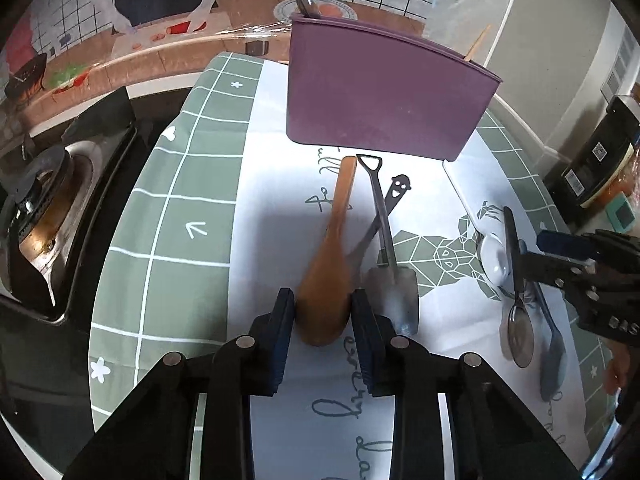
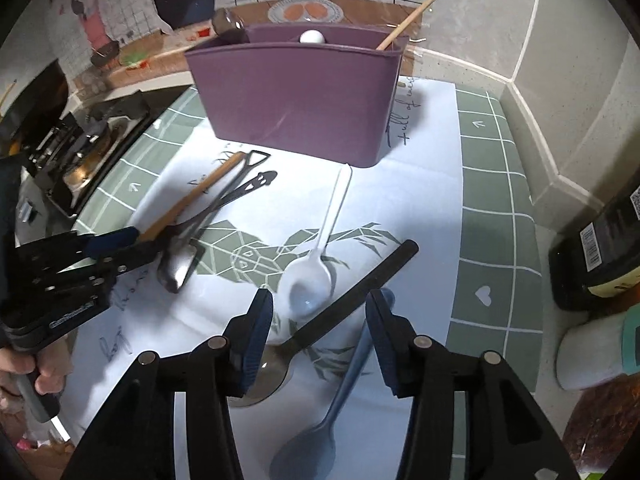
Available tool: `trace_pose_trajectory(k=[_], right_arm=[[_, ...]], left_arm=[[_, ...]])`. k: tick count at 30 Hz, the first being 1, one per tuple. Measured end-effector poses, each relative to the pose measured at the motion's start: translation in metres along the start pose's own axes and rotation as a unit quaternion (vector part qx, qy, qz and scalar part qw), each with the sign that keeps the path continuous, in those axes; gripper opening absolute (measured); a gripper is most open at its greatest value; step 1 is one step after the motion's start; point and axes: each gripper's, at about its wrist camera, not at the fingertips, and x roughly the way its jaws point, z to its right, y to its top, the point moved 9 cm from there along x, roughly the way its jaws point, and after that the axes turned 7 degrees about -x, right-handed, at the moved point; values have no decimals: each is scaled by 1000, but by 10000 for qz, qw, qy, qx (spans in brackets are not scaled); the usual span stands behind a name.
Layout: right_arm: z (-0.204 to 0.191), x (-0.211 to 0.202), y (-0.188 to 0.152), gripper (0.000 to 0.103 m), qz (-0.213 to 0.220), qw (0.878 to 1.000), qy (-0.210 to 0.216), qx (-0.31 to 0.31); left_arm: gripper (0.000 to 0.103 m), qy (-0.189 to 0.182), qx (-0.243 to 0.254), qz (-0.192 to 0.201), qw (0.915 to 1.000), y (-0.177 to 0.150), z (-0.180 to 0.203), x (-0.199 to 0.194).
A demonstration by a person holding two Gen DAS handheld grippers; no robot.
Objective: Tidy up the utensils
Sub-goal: 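Move both tools back down toward the remaining utensils on the cloth, then grasp the metal slotted spatula with the right tool while the left tool grasps the wooden spoon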
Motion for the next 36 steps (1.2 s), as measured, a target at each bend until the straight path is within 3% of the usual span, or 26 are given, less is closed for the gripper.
trace_pose_trajectory(k=[12,17,24,27,30,36], right_arm=[[1,40,43,46,-201,9994,-247,148],[-19,40,58,46,-34,9998,170,107],[-61,54,86,42,105,9978,603,246],[-73,70,92,32,-49,9989,440,152],[-72,76,86,12,-204,9995,249,73],[-47,52,63,5,-217,9993,293,84]], left_arm=[[30,-12,36,-92,10000,-25,-6,-36],[30,-266,170,-176,9993,-31,4,-45],[32,-192,257,-181,9993,-28,3,-50],[38,-166,271,-172,9993,-23,-1,-51],[43,-179,284,-228,9992,-19,-3,-49],[46,-504,378,-641,9960,-10,13,-28]])
